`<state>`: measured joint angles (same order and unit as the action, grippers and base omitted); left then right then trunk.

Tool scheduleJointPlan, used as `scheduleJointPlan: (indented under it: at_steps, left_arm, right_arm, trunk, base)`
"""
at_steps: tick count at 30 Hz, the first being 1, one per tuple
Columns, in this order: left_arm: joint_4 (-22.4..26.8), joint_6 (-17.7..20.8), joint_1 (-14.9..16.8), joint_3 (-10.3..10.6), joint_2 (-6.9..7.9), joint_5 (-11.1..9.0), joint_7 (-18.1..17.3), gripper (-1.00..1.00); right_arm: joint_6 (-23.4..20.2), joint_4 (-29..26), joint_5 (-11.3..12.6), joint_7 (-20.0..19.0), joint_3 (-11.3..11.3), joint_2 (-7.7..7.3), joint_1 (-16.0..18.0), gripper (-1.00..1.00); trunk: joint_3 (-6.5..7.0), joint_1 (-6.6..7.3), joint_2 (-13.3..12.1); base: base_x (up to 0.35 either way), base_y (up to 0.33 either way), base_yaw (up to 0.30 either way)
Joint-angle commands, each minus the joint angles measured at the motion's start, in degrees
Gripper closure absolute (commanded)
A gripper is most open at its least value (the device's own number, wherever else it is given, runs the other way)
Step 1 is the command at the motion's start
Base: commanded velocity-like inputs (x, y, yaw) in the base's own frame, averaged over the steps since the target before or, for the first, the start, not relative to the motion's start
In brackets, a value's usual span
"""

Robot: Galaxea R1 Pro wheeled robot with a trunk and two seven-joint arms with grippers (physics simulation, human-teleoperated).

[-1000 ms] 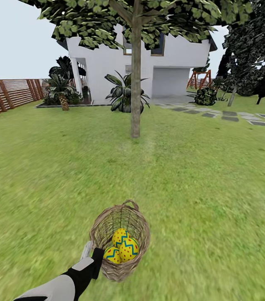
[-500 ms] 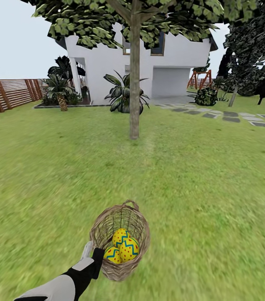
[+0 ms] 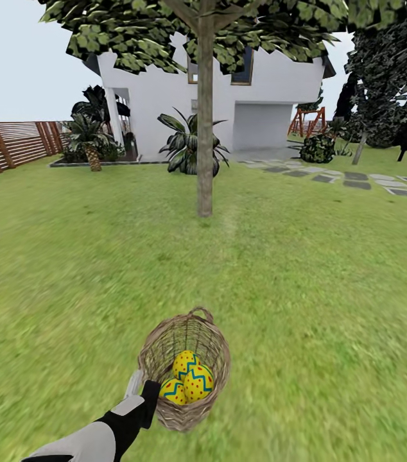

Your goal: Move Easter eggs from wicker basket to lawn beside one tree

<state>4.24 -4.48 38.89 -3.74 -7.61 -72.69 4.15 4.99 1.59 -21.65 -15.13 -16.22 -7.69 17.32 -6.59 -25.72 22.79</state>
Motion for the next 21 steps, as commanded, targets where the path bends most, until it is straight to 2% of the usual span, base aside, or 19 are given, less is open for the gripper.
scheduleJointPlan:
  at_steps: [1, 19, 21]
  left_arm:
    - [0.2, -0.1, 0.0, -0.4, -0.05, 0.4, 0.3, 1.00]
    - [0.2, -0.1, 0.0, -0.3, -0.15, 0.4, 0.3, 1.00]
    - [0.2, -0.1, 0.0, -0.3, -0.13, 0.4, 0.3, 1.00]
  right_arm:
    - [0.3, 0.2, -0.5, -0.1, -0.5, -0.04, 0.1, -1.00]
    - [0.4, 0.2, -0.3, -0.2, -0.5, -0.16, 0.1, -1.00]
    - [0.4, 0.2, -0.2, -0.1, -0.5, -0.27, 0.1, -1.00]
  trunk:
    - [-0.12, -0.07, 0.1]
    - [-0.12, -0.07, 0.1]
    - [-0.12, -0.07, 0.1]
  base:
    - [0.330, -0.090, 0.000]
    - [0.330, -0.089, 0.000]
    - [0.330, -0.089, 0.171]
